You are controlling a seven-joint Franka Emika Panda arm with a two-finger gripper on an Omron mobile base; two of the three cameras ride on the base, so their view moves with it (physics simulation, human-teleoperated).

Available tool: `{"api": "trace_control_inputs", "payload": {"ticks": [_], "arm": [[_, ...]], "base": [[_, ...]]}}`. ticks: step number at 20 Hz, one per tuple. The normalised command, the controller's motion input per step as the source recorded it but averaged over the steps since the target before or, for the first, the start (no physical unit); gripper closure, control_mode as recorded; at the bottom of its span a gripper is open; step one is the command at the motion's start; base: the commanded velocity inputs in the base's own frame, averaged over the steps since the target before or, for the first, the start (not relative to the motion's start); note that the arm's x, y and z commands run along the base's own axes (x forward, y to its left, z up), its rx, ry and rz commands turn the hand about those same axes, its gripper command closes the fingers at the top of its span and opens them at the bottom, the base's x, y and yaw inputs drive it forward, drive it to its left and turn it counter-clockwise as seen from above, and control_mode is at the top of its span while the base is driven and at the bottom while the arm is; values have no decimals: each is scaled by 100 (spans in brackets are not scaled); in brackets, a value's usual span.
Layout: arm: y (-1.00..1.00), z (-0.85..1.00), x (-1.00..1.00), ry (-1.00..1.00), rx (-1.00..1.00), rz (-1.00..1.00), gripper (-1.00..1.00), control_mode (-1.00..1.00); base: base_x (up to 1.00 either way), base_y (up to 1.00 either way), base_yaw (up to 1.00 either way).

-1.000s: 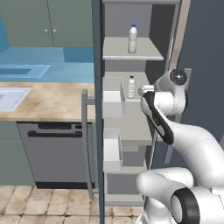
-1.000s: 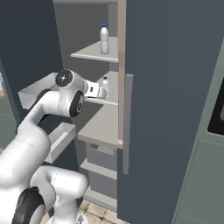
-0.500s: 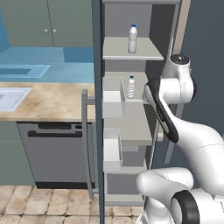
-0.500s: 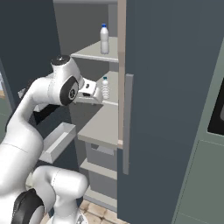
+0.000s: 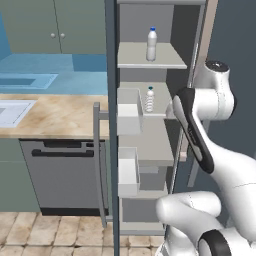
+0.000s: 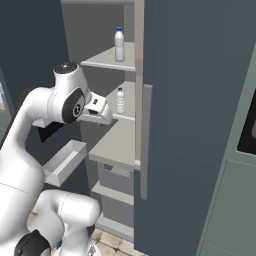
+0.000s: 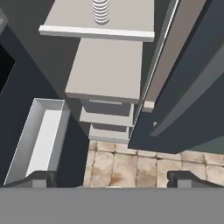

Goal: Take the bottled waters from the counter and place them in the freezer to freeze. Close the freezer door after placing the bottles.

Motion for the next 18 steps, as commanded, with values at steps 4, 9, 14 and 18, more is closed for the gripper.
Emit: {"api": "trace_control_inputs", "payload": {"ticks": [4,9,14,18], "arm": [[31,-29,-22,5,-4,-3,-100,-100],[15,-23,-17,0,-1,0,-100,-100],[0,-22,-20,2,0,0,-100,-100],[0,-7,-44,0,0,0,-100,-100]], "base": [[0,0,0],[0,0,0],[0,0,0],[0,0,0]]}}
